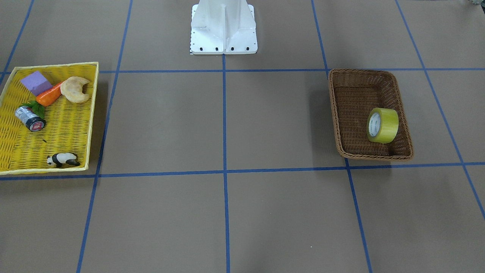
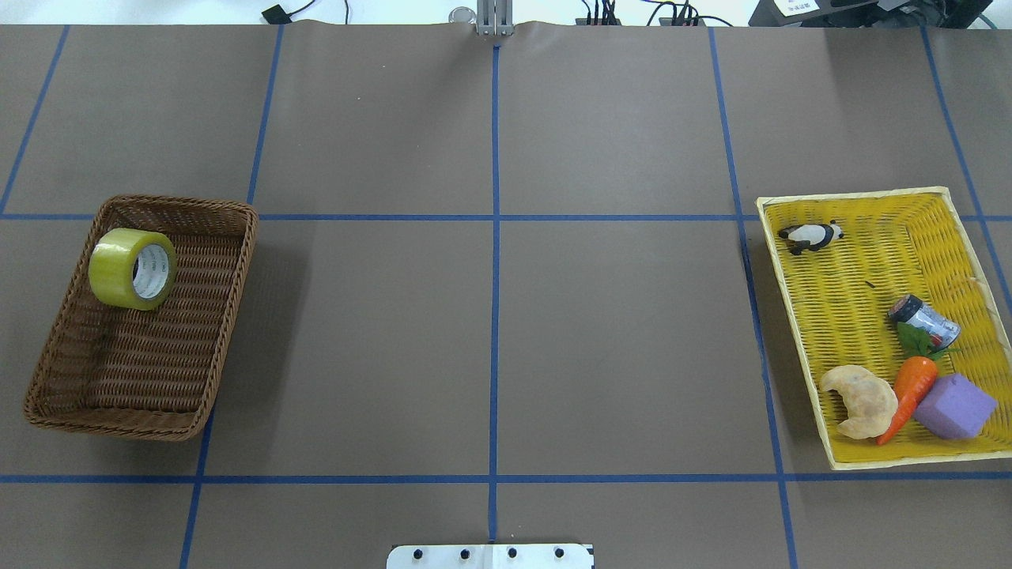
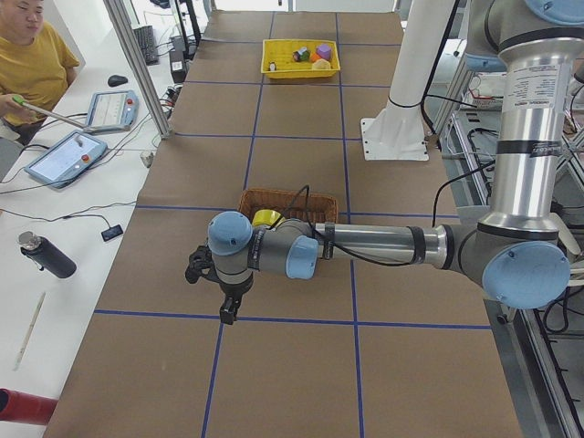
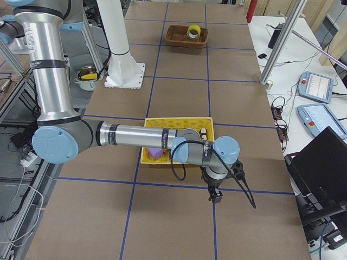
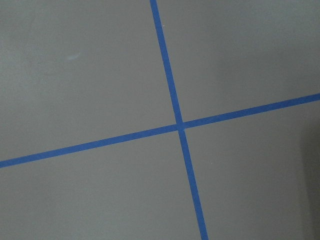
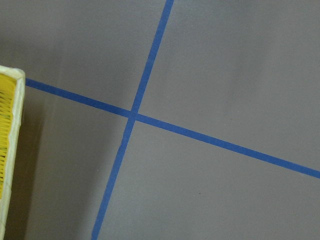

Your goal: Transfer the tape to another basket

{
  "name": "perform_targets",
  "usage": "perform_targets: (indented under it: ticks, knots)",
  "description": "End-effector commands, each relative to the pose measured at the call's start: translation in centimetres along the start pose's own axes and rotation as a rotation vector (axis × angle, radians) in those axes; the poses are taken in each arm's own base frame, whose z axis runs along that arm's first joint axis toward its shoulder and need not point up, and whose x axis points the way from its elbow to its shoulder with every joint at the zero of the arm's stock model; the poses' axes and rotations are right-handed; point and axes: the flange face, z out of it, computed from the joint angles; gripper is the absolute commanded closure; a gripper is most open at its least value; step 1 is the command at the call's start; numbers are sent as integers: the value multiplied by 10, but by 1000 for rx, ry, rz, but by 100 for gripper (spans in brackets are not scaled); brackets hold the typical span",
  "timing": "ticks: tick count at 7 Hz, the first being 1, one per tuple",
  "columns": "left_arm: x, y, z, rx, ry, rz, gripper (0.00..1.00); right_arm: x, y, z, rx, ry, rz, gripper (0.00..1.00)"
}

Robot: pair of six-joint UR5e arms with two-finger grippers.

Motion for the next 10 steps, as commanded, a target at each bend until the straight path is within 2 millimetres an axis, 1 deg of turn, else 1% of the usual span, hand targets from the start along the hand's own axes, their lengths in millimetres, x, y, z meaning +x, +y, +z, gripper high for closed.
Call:
perform_targets:
  ticks: [1, 10]
  knots:
    - [-1, 0, -1, 1, 0, -1, 2, 0, 0, 0, -1, 0, 3, 0]
    - [0, 0, 0, 0, 0, 0, 2, -1, 0, 1, 4, -18, 3, 0]
